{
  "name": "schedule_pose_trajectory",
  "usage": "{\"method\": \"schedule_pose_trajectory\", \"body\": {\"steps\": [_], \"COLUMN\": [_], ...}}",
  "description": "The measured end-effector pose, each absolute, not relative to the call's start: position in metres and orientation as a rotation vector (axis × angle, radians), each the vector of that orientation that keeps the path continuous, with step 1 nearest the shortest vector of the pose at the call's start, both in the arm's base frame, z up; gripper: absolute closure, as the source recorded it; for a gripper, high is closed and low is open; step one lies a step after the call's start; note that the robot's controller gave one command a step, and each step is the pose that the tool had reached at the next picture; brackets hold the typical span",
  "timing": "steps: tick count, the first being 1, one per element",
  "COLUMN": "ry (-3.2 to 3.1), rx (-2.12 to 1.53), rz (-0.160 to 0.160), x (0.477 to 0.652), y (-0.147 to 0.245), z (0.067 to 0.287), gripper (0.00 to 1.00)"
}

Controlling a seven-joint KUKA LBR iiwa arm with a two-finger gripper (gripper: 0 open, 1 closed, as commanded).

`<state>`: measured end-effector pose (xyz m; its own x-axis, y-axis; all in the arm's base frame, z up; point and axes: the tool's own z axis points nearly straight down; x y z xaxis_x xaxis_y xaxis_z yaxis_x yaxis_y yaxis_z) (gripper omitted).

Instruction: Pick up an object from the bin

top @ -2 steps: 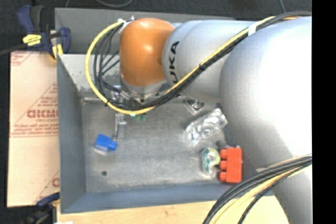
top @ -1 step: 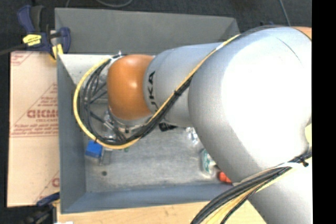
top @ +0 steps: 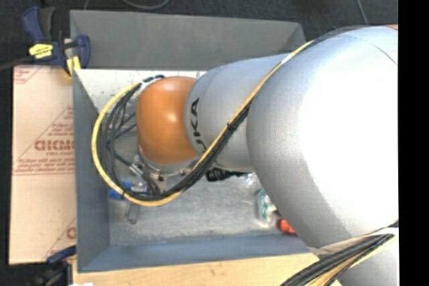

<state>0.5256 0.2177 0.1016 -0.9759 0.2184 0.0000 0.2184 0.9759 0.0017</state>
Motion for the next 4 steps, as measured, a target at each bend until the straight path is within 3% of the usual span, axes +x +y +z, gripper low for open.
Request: {"method": "schedule_pose_trajectory", "body": {"steps": [1, 2, 3, 4], "ry": [3.123, 3.137, 3.135, 3.134], "rx": [0.289, 0.206, 0.208, 0.212], "rz": [0.000, 0.000, 0.002, 0.004], "x": [0.546, 0.534, 0.535, 0.536], "y": [0.189, 0.235, 0.234, 0.234], "z": [0.101, 0.069, 0.069, 0.070], "gripper": [0.00, 0.00, 0.00, 1.00]}}
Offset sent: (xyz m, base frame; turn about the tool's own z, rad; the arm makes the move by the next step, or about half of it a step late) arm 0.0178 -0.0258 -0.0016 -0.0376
